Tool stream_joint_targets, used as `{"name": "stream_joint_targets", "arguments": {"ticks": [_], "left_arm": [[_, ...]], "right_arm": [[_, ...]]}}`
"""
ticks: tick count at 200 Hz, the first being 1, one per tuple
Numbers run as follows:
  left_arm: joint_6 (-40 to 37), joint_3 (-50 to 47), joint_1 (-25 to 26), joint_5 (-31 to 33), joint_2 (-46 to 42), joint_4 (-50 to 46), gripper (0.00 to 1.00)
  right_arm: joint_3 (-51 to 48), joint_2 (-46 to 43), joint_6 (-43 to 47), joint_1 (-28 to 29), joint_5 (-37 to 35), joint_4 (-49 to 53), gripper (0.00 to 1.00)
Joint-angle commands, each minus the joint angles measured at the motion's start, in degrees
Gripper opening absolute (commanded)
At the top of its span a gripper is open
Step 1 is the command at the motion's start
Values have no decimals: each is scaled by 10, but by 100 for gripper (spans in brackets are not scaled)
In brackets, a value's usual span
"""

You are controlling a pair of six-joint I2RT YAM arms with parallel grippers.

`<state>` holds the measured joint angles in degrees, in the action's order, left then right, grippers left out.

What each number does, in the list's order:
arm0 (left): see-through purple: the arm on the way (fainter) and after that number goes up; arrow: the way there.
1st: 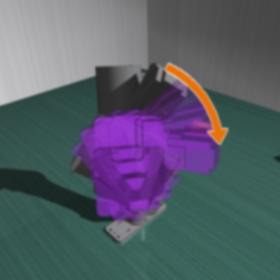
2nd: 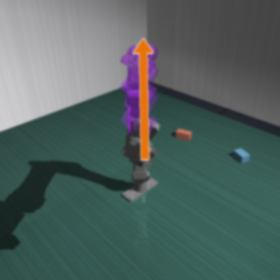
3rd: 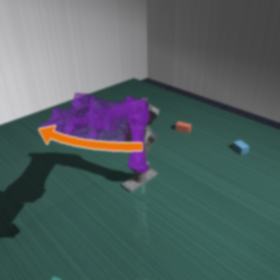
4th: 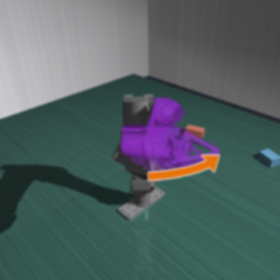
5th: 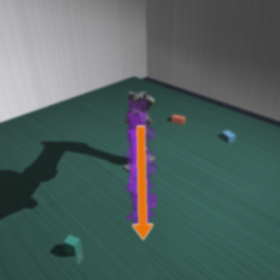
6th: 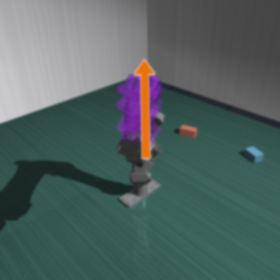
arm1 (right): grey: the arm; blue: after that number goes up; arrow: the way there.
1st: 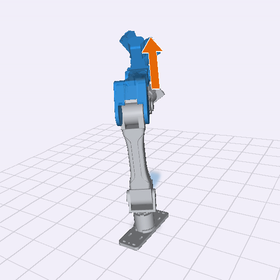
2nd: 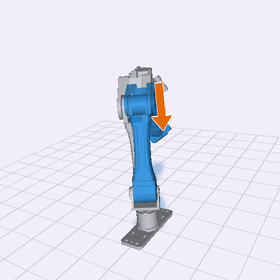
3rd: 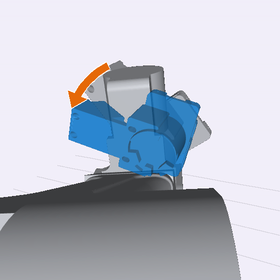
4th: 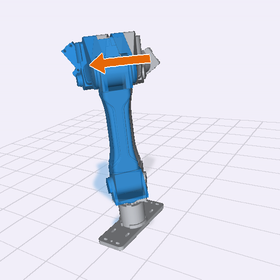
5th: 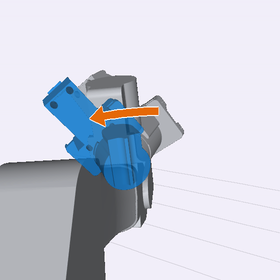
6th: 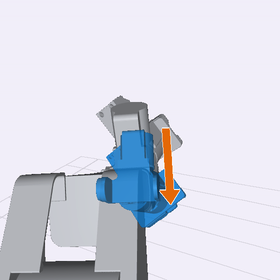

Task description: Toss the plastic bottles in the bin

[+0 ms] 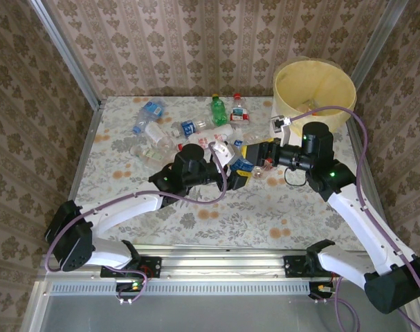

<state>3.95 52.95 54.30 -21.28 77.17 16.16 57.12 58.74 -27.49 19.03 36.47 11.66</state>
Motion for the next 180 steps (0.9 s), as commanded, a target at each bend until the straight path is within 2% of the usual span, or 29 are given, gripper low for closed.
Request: {"name": "stream_joint_targets", "arguments": {"ticks": [1,47,88,122,134,148,156,165,180], "left_arm": [[-17,18,4,-13,3,18,48],[-18,18,5,-17,8,24,48],[-20,14,7,-25,9,34,50],[-19,7,6,-32,5,45,56],[-18,5,7,-36,4,49,62],[-16,0,7,-33,3,51,86],[-15,-3,7,-26,0,53,95],[-12,-9,7,-17,-5,57,99],[-11,-22,6,-1,-16,63,100]], "right_arm": [[-6,1,-8,4,5,-19,86],[-3,5,-13,3,6,-21,71],[0,7,-15,4,7,-20,62],[-1,5,-16,4,7,-20,52],[0,4,-17,3,5,-18,50],[2,3,-15,4,5,-17,49],[3,2,-14,3,4,-15,48],[4,1,-13,3,1,-12,48],[8,0,-8,4,-6,-4,47]]}}
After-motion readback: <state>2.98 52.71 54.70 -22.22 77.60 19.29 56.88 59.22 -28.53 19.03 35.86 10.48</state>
